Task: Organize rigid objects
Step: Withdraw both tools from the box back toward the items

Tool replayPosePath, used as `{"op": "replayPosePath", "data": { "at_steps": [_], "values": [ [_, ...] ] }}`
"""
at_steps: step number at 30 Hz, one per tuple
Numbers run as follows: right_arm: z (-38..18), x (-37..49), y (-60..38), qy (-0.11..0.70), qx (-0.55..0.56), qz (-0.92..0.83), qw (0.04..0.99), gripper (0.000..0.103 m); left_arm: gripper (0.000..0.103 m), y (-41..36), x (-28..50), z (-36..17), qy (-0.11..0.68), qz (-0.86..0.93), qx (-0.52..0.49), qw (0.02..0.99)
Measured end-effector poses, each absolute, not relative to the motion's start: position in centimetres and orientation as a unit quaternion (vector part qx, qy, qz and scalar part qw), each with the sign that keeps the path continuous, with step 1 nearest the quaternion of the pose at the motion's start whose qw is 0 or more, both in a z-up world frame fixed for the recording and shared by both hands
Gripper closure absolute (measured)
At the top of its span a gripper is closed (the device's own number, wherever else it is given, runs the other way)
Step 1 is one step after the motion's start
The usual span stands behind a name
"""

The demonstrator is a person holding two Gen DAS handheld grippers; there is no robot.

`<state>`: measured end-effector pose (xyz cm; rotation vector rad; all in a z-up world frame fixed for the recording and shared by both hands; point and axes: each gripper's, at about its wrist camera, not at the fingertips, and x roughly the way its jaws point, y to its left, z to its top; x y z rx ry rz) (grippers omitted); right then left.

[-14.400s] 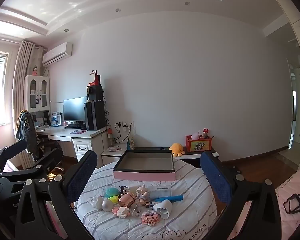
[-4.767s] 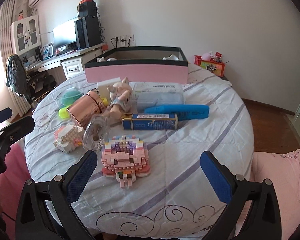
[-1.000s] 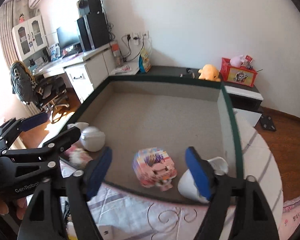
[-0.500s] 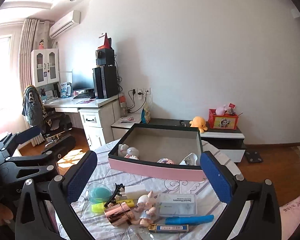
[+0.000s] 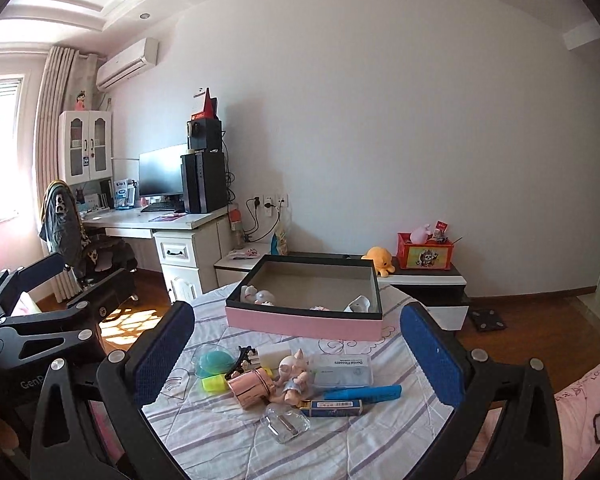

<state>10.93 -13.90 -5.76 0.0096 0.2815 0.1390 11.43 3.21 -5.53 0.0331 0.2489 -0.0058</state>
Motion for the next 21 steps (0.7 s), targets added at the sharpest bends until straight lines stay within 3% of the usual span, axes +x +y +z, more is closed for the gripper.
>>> {"op": "replayPosePath", "data": {
  "at_steps": [13,21],
  "values": [
    [-6.2,9.7,-13.8,0.138,0.003,0.067,0.988,0.000,0.000,3.0,11.2,-6.0,0.124,-0.006,0.015,0.992],
    [-9.2,12.2,-14.3,0.184,0.001,0.061,0.981,0.000,0.000,3.1,14.4,-9.8,0.189,-0.030,0.015,0.981]
  ]
}}
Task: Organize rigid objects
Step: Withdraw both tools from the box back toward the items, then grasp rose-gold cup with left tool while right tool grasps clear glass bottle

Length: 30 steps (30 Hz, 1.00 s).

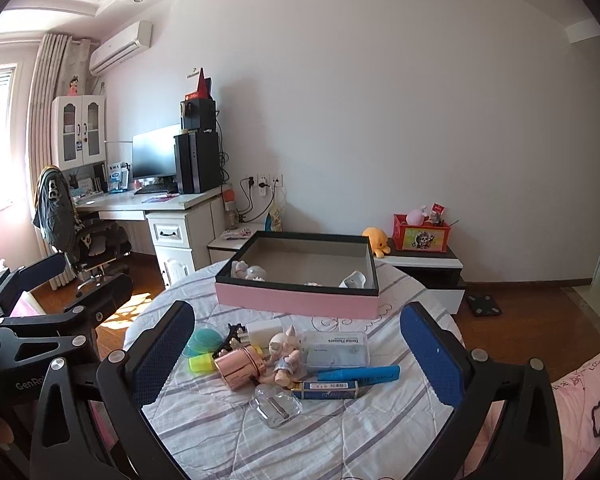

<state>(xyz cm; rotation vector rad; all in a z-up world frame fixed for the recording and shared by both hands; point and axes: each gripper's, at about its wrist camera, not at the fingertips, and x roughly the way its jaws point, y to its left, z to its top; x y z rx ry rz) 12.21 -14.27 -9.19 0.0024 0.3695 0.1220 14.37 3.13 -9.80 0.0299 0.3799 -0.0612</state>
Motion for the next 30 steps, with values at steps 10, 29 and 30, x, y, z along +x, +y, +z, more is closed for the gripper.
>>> {"op": "replayPosePath", "data": {
  "at_steps": [10,29,30],
  "values": [
    [-18.8,17.5,-15.3,0.315,0.005,0.061,0.947,0.000,0.000,4.6,18.8,-17.1,0.303,-0.014,0.016,0.953],
    [-23.9,20.5,-13.9,0.371,-0.008,0.143,0.917,0.049,0.000,4.5,22.1,-21.0,0.355,-0.060,0.000,0.933],
    [-23.6,20.3,-14.3,0.368,-0.008,0.143,0.919,0.049,0.000,3.9,22.1,-21.1,0.353,-0.067,0.004,0.933]
  ]
}}
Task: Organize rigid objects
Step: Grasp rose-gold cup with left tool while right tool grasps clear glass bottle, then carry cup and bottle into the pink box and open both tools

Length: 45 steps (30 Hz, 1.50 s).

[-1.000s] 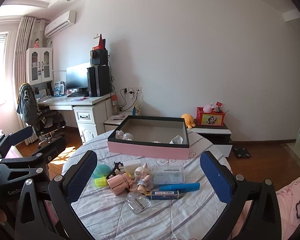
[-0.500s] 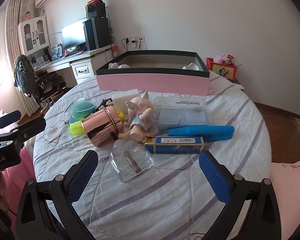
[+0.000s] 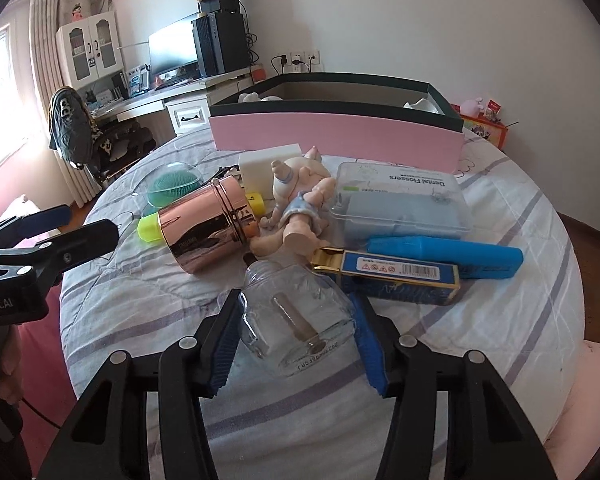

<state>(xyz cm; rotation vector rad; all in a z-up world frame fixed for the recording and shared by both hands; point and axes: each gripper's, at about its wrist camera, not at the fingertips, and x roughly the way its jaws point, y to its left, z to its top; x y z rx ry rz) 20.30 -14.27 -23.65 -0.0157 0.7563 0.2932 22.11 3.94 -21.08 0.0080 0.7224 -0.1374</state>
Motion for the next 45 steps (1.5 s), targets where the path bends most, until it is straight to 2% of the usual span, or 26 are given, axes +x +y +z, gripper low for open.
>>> {"op": "replayPosePath", "data": {
  "at_steps": [8,13,21,24,26,35,45],
  "values": [
    [-22.8,19.8,-18.4,0.358,0.008,0.107,0.928,0.049,0.000,-1.0,23.4,-21.8,0.348,-0.106,0.050,0.930],
    [-23.3,20.2,-19.9,0.361,0.027,0.105,0.926,0.049,0.026,-2.4,24.8,-22.4,0.365,-0.114,0.056,0.922],
    [-23.8,21.1,-20.1,0.359,0.037,0.113,0.926,0.049,0.031,-4.4,25.7,-23.1,0.361,-0.109,0.094,0.921],
    [-23.9,21.2,-20.1,0.358,0.035,0.113,0.926,0.049,0.042,-5.1,25.5,-23.2,0.357,-0.110,0.109,0.921],
    [-23.9,21.2,-20.1,0.356,0.035,0.112,0.927,0.049,0.054,-4.9,25.2,-23.1,0.356,-0.123,0.099,0.921],
    [-22.4,20.2,-19.4,0.339,0.030,0.118,0.933,0.049,0.054,-3.3,24.2,-21.7,0.355,-0.142,0.047,0.923],
    [-18.4,19.2,-17.2,0.292,0.014,0.128,0.948,0.049,0.054,-1.2,21.7,-16.5,0.284,-0.105,0.032,0.952]
  ]
}}
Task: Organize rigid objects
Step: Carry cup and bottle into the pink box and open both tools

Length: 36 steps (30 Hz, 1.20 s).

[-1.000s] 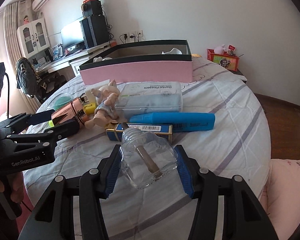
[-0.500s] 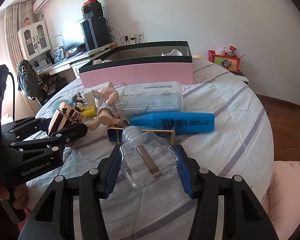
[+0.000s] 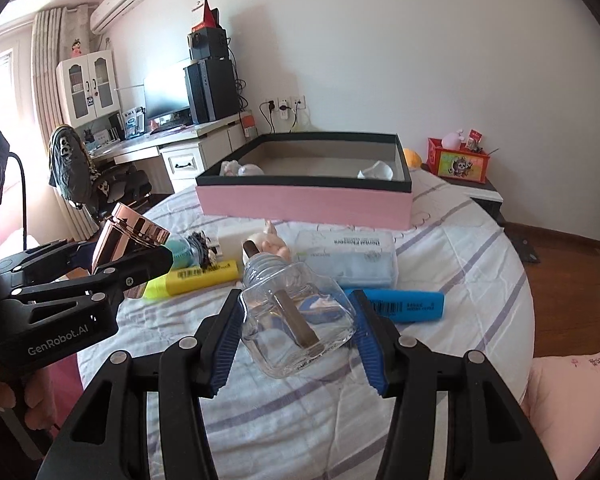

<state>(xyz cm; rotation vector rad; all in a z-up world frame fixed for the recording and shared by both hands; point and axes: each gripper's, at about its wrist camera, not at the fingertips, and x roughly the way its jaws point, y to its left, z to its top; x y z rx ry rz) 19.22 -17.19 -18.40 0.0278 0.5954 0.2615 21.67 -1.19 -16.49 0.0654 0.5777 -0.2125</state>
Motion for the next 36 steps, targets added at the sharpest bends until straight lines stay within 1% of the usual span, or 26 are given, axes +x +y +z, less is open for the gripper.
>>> {"op": "replayPosePath", "data": {
  "at_steps": [9,17,27,31,36],
  "values": [
    [-11.6,17.7,-14.3,0.207,-0.016,0.143,0.968,0.049,0.054,1.0,18.8,-10.1,0.187,-0.056,0.018,0.981],
    [-8.5,16.5,-13.0,0.169,-0.028,0.146,0.974,0.049,0.054,2.2,16.7,-7.6,0.144,-0.042,0.010,0.989],
    [-7.9,17.9,-13.1,0.168,-0.037,0.147,0.974,0.049,0.054,1.9,18.0,-7.3,0.142,-0.037,0.024,0.989],
    [-8.2,20.3,-13.6,0.176,-0.039,0.146,0.973,0.049,0.054,1.7,21.1,-7.6,0.158,-0.050,0.031,0.986],
    [-8.2,25.2,-14.2,0.194,-0.046,0.144,0.969,0.049,0.054,1.2,28.1,-8.2,0.201,-0.077,0.044,0.975]
  ]
}}
